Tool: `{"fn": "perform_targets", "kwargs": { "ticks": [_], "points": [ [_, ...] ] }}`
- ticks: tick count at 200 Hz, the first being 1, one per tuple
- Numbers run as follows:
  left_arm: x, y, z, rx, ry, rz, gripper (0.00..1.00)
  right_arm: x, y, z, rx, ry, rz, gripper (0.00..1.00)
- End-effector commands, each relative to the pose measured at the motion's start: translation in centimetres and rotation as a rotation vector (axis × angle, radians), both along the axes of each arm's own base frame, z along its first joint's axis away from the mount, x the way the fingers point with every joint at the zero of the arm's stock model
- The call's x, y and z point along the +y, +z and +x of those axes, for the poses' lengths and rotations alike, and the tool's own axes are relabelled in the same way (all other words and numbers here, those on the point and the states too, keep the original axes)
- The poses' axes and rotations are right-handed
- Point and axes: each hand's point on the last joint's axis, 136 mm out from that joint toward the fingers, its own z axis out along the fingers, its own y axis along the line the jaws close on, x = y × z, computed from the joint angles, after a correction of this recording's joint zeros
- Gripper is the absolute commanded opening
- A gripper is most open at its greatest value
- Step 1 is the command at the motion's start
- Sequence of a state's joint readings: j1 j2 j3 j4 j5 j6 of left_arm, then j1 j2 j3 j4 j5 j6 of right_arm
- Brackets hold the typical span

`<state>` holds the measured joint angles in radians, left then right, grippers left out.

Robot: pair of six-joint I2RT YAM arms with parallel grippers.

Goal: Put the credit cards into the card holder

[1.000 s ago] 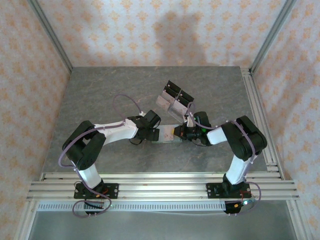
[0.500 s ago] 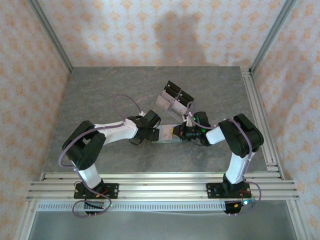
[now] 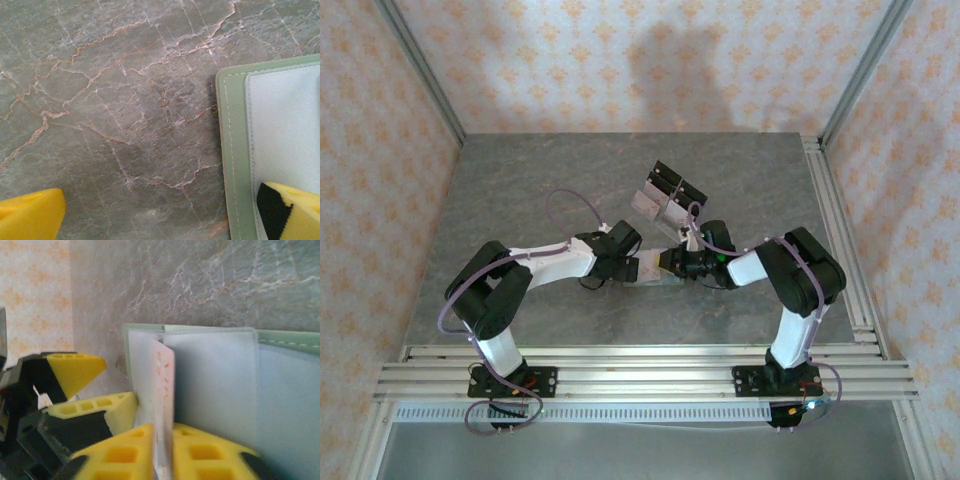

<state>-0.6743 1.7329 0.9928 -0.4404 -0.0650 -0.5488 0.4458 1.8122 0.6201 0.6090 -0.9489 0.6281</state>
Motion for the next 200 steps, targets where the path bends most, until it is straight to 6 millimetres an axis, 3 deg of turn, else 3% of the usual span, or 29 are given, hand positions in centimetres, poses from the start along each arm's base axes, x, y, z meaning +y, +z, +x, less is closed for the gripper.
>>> {"fn": "perform_targets", "kwargs": {
  "ticks": [1,30,74,142,200],
  "points": [
    [1.2,-0.8,-0.8,0.019,0.004,0.062,0.99,-1.0,-1.0,-0.9,0.044,-0.016,-0.101,0.32],
    [1.2,-0.5,-0.6,0.005,0.008,0.054,0.99,-2.0,1.8,-0.6,-0.006,-0.021,-0.183,0.42],
    [0.9,0.6,-0.2,-0.023,0.012,0.03,0.99,-3.9,3.7,-0.8,-0.024,-0.026,-0.348,0.42],
    [1.6,2.4,0.8,-0.073,0.045,0.005,1.0,-3.7,2.7,-0.8,-0.017,0.013,-0.596,0.1],
    [4.7,1.2,0.2,-0.041,0.122,0.061,1.0,-4.0,0.7,-0.1,0.006,0.01,-0.709,0.01]
  ]
}}
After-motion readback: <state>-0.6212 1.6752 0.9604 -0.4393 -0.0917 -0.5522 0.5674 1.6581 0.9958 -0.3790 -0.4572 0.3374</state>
